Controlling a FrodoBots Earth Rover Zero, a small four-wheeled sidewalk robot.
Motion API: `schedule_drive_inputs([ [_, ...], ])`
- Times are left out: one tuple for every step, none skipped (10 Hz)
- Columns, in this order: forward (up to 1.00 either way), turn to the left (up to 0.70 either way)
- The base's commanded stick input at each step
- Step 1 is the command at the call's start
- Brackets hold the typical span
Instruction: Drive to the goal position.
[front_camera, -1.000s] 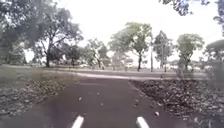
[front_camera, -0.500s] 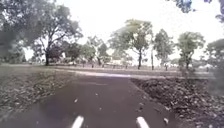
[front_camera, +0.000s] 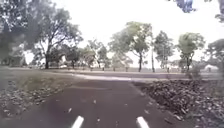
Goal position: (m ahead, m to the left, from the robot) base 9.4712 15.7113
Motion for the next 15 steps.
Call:
schedule_drive_inputs([
  [0.60,0.00],
  [0.60,0.00],
  [0.60,0.00],
  [0.60,0.00],
  [0.60,0.03],
  [0.60,0.07],
  [0.60,0.10],
  [0.60,0.15],
  [0.60,0.15],
  [0.60,0.15],
  [0.60,0.00],
  [0.60,0.00],
  [0.60,0.00],
  [0.60,0.00],
  [0.60,0.00],
])
